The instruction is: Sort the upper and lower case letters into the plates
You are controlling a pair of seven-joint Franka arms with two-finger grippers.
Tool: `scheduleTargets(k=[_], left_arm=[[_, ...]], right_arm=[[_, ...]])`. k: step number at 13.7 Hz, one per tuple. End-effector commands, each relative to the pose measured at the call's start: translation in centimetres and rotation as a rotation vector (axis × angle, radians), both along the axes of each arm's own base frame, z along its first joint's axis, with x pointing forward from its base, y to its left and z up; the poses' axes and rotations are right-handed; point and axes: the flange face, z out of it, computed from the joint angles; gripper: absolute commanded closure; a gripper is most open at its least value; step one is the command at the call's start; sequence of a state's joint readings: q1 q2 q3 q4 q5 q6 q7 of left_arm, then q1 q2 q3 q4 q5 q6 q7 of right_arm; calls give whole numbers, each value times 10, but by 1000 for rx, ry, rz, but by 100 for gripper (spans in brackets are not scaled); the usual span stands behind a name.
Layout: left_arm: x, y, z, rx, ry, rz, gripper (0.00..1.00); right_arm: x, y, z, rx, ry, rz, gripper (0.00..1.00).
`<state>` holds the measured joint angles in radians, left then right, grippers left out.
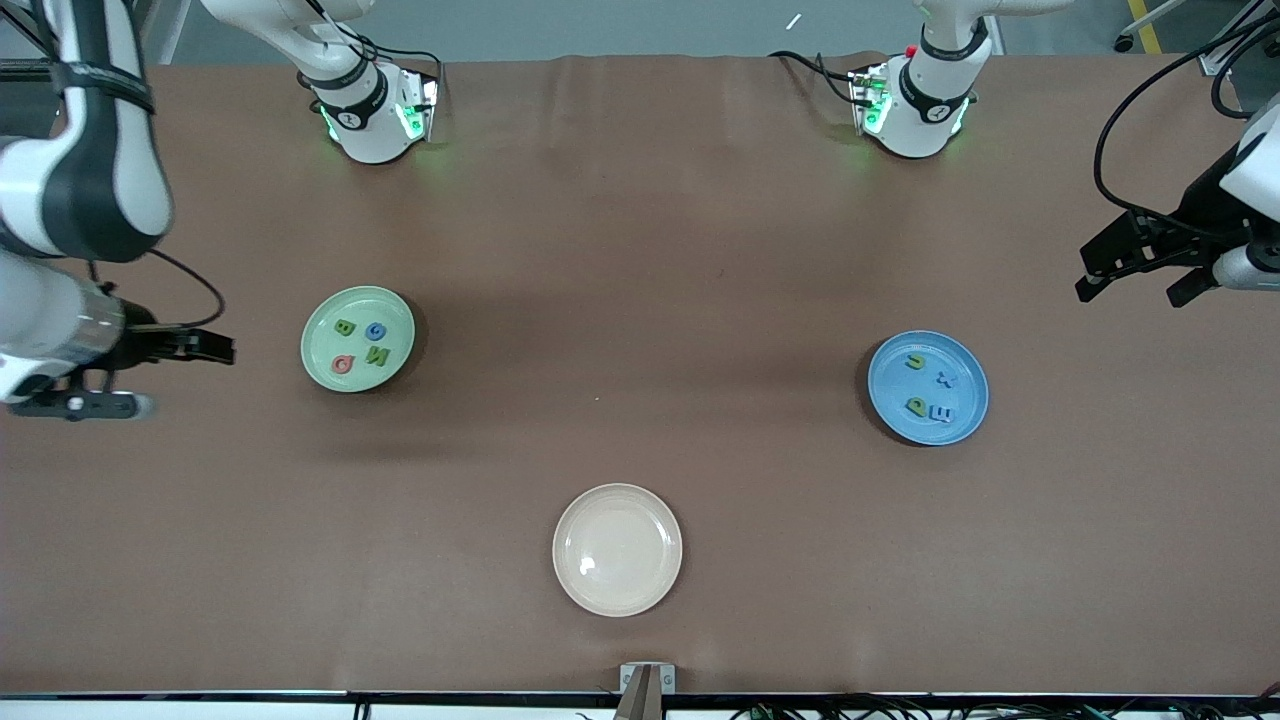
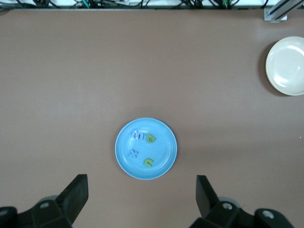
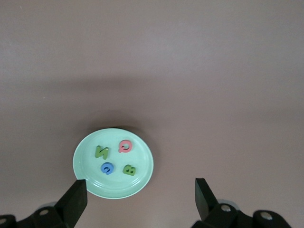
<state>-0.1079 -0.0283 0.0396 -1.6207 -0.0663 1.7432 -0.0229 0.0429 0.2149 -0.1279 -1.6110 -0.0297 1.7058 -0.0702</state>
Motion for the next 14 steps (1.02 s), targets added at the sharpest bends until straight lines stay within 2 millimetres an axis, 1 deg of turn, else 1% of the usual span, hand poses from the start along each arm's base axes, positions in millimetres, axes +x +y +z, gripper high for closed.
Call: scheduleTargets(k=[1, 3, 4, 5, 6, 7, 8, 9, 11, 14], left_arm=[[-2, 0, 6, -14, 18, -9, 0], [-1, 5, 4, -14, 22, -2, 0], [-2, 5, 3, -14, 26, -2, 0], [-4, 5, 2, -14, 28, -2, 0], [-7, 5, -2, -14, 37, -2, 0], [-11, 11, -2, -14, 39, 6, 0], [-10, 13, -3, -15, 38, 8, 0], [-10, 8, -3, -13, 38, -1, 0], [-10, 8, -1, -13, 34, 0, 0], [-9, 8, 0, -13, 32, 0, 0]], right_arm=[[5, -8, 30, -16, -14, 12, 0], [5, -10, 41, -12, -24, 4, 0], [5, -10, 41, -2, -22, 1, 0], [2, -18, 39, 1, -9, -17, 0], [-1, -19, 38, 6, 15, -23, 0], [-3, -19, 36, 18, 29, -25, 0], [-6, -19, 38, 27, 38, -29, 0], [-9, -19, 41, 31, 47, -26, 0], [-12, -21, 46, 30, 51, -31, 0], [-12, -19, 53, 28, 38, -32, 0]])
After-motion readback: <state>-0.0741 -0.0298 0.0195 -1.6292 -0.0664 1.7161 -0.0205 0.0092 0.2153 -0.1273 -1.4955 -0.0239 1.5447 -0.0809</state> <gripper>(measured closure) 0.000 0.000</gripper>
